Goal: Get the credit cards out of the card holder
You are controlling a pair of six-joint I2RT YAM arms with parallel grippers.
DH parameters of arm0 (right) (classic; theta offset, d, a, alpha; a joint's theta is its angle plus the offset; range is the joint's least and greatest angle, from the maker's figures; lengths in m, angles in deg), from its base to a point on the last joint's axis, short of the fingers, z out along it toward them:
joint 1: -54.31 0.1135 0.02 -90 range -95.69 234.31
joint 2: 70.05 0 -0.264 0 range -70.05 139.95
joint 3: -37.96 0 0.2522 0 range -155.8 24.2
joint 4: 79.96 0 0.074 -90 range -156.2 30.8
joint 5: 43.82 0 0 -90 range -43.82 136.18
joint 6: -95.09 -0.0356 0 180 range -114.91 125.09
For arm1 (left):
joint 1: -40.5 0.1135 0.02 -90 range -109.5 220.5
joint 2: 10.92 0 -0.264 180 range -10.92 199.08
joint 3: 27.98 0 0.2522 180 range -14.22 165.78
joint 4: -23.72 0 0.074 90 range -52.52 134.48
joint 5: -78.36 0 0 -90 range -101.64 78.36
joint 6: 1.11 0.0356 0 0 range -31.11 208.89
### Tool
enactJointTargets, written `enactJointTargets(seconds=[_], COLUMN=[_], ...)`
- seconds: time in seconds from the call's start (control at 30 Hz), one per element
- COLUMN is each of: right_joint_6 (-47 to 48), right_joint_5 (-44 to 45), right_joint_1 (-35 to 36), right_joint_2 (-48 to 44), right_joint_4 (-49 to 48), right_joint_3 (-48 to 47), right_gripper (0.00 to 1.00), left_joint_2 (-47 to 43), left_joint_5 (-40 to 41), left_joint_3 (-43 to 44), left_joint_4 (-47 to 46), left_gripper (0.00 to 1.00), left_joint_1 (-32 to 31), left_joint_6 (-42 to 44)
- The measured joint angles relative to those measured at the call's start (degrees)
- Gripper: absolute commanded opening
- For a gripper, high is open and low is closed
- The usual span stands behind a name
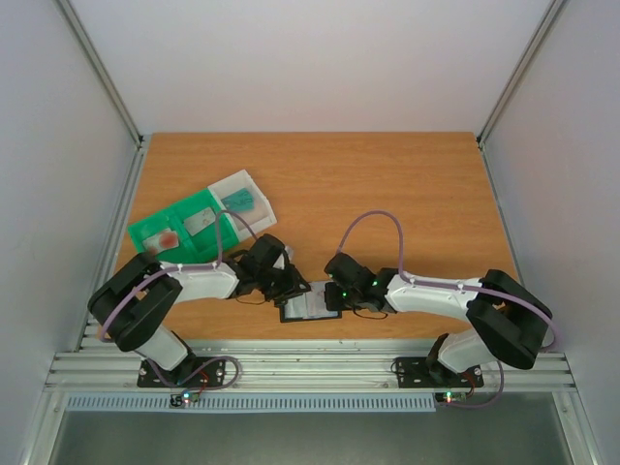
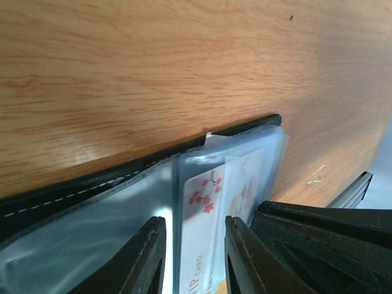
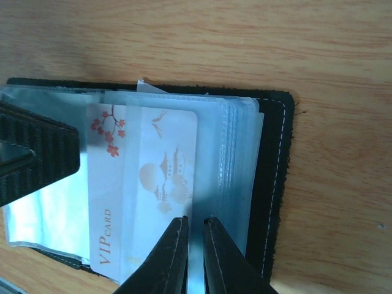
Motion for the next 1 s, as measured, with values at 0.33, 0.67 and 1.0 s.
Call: enactJointTargets(seconds=[0.33,0.67,1.0], right_joint_6=[-0.02,-0.17,-0.2], right_joint_5=[0.07,0.13,0.26], right_joint_1=[0.0,0.0,0.0], right_joint_2=[0.61,0.66,0.61], right_joint_4=[-0.5,-0.57,-0.46], right_joint_3=[0.31,0.31,0.31], right_gripper=[0.09,0.09,0.09], left_joint_2=[0.61,2.69,1.97], left_joint_5=[0.42,-0.68,-1.77], left_joint_3=[-0.92,-2.34,-2.78], left_joint_4=[-1.57,-6.99,-9.64], left_gripper=[0.28,0.03,0.0], left_joint_1=[0.0,0.0,0.0], left_joint_6=[-0.74,-3.06,-3.78])
